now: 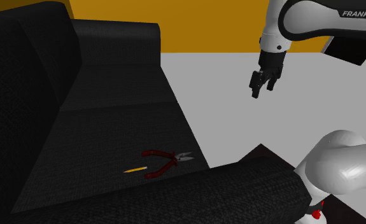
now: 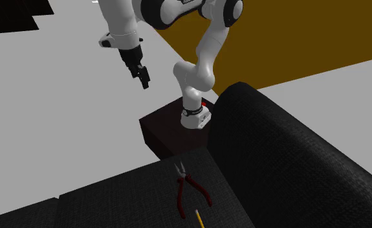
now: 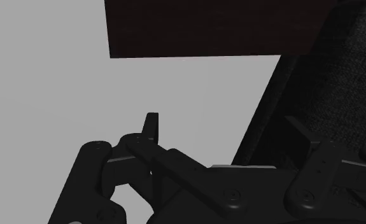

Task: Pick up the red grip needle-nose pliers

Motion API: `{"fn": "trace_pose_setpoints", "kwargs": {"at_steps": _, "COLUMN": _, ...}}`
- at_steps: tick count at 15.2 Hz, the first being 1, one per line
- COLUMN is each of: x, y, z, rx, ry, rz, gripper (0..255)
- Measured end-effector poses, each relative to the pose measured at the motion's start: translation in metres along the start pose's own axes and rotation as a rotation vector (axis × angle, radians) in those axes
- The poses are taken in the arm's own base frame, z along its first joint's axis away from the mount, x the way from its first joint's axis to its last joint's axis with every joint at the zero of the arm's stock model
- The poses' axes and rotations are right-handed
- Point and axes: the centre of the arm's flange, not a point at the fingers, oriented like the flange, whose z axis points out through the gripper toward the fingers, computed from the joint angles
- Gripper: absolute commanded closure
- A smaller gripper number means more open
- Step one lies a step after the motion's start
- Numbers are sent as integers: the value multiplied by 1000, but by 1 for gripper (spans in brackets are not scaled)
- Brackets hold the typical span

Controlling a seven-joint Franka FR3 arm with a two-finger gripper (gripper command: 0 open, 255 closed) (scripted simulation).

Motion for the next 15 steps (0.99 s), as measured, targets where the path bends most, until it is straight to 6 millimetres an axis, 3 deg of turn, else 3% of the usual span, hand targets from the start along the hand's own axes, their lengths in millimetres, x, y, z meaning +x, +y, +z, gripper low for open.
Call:
{"fn": "trace_pose_setpoints", "kwargs": {"at_steps": 2, "x": 1, "y": -5, "z": 4, "rx": 3, "ry": 5, "rz": -4, "gripper": 0}}
{"fn": "trace_pose_setpoints", "kwargs": {"at_steps": 5, "x": 5, "y": -32, "z": 20, "rx": 18, "ry": 34, "rz": -28, "gripper": 0}}
{"fn": "trace_pose_setpoints", "kwargs": {"at_steps": 15, "x": 21, "y": -135, "z": 75, "rx": 77, "ry": 151, "rz": -116, "gripper": 0}}
